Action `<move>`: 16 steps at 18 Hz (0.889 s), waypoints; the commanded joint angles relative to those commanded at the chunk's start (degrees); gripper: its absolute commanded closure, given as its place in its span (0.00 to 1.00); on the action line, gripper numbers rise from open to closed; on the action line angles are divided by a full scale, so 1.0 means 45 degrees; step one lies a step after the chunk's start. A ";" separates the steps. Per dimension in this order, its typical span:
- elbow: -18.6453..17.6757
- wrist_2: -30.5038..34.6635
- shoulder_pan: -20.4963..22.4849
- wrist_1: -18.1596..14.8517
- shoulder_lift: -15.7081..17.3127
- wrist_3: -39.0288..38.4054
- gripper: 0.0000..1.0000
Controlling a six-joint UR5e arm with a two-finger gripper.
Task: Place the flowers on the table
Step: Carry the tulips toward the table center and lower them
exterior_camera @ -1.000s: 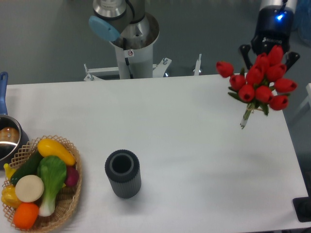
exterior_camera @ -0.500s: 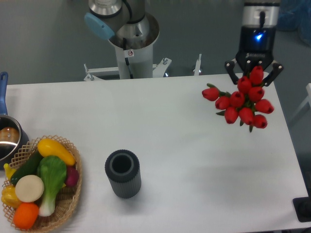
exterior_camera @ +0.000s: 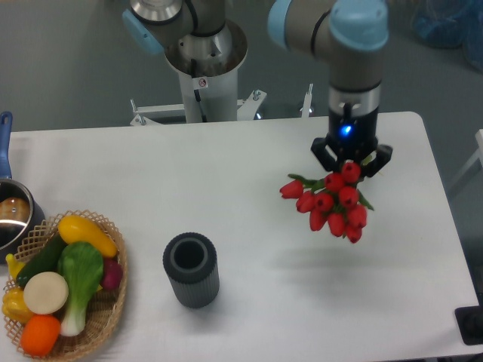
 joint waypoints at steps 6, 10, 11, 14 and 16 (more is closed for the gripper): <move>0.0176 0.1234 -0.0821 0.0039 -0.1114 -0.0428 0.73; 0.0391 0.1273 -0.1017 0.0019 -0.1816 -0.0528 0.73; 0.0391 0.1331 -0.1075 0.0020 -0.1973 -0.0547 0.72; 0.0391 0.1390 -0.1271 0.0020 -0.2287 -0.0547 0.72; 0.0391 0.1390 -0.1310 0.0039 -0.2404 -0.0547 0.73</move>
